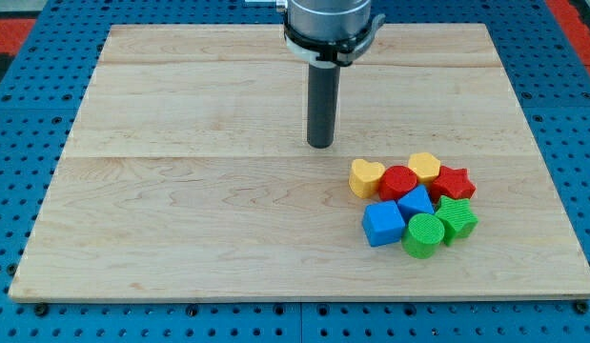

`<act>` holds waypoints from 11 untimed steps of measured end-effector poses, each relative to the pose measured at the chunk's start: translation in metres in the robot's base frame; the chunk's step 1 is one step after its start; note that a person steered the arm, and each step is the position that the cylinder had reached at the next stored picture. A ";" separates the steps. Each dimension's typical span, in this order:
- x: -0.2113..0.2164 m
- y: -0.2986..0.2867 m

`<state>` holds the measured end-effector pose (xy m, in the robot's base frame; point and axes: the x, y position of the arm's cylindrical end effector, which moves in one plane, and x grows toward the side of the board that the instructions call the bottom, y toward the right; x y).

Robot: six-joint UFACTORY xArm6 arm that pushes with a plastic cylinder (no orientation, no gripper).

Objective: Separate the green star from the green circle

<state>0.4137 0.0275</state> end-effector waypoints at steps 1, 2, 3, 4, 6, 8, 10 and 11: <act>-0.008 0.076; 0.022 0.167; 0.111 0.235; 0.161 0.234; 0.139 0.161; 0.082 0.109; 0.017 0.058; 0.015 0.072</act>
